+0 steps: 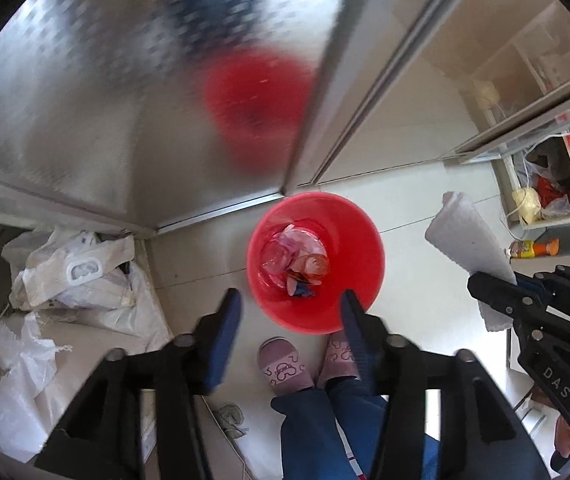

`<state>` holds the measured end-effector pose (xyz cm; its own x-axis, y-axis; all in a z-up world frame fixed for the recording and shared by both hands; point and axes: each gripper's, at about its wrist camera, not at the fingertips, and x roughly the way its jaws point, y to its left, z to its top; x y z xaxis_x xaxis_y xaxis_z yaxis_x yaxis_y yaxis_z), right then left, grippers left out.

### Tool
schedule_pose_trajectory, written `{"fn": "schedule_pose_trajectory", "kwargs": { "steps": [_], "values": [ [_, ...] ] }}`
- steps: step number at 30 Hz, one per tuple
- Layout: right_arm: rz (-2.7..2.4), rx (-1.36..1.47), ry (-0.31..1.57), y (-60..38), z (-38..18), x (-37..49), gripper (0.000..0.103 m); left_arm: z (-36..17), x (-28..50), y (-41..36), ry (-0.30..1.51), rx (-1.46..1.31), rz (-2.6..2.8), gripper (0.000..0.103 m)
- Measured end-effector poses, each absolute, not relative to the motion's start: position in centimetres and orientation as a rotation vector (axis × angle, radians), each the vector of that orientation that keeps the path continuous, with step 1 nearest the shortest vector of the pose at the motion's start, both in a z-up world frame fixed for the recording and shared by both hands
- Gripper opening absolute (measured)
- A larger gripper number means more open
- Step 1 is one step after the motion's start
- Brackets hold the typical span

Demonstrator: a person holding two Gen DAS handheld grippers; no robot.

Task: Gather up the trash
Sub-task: 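Open the right gripper to drop the white cloth into the red bin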

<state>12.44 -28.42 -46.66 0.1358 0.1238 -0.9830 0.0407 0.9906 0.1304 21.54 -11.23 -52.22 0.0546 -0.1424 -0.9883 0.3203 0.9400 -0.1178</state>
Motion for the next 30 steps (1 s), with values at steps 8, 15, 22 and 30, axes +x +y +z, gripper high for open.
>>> {"fn": "schedule_pose_trajectory", "kwargs": {
  "steps": [8, 15, 22, 30],
  "values": [
    [0.111, 0.085, 1.454, -26.5, -48.1, 13.3, 0.006, -52.8, 21.4, -9.2, 1.47, 0.142, -0.3, 0.084],
    [0.111, 0.053, 1.499, -25.9, -49.5, 13.8, 0.006, -53.9, 21.5, -8.0, 1.484, 0.165, -0.264, 0.085],
    [0.126, 0.029, 1.526, -24.8, -50.4, 14.1, 0.017, -54.1, 21.4, -7.1, 1.489, 0.164, -0.238, 0.085],
    [0.133, -0.005, 1.523, -24.7, -49.0, 13.6, 0.064, -52.0, 20.7, -6.8, 1.472, 0.167, -0.209, 0.085]
  ]
}}
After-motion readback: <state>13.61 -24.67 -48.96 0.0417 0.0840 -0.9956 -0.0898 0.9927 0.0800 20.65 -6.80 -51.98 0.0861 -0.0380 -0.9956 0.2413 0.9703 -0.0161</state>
